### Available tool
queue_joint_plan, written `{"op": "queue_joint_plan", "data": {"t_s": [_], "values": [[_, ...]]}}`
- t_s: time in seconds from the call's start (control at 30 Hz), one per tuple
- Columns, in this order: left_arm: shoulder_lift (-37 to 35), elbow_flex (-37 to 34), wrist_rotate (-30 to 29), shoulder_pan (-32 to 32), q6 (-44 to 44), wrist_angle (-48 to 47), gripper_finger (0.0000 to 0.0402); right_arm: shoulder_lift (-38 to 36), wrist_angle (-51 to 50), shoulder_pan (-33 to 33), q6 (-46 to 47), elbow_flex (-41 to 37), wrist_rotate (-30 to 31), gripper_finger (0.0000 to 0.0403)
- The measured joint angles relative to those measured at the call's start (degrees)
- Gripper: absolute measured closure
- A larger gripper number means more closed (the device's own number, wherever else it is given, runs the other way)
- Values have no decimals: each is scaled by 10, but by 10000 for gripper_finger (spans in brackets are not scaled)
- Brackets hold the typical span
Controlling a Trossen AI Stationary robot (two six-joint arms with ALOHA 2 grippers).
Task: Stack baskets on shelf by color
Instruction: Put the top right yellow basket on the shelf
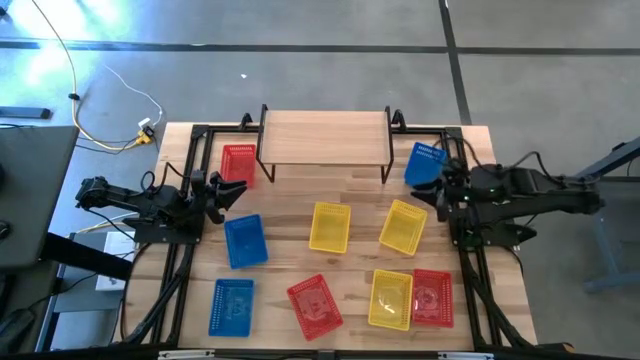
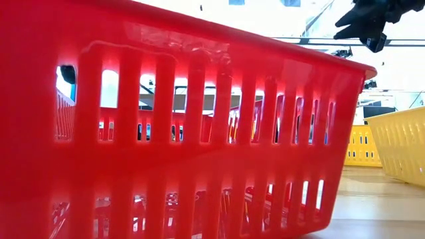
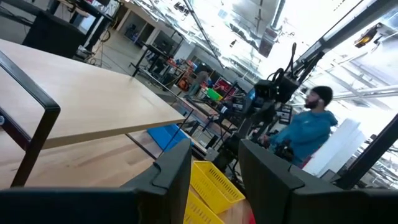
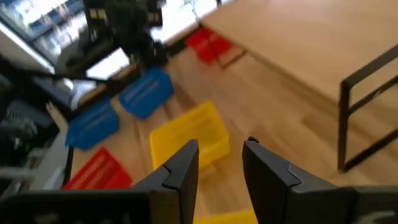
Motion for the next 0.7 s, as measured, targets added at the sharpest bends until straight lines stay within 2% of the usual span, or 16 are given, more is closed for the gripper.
{"op": "queue_joint_plan", "data": {"t_s": [0.23,0.53,0.7], "values": [[0,0,2,0,0,-1,275,105,-65,0,27,28,-80,292],[0,0,2,0,0,-2,275,208,-81,0,48,28,-164,292],[0,0,2,0,0,-4,275,252,-82,0,155,28,-182,292]]}}
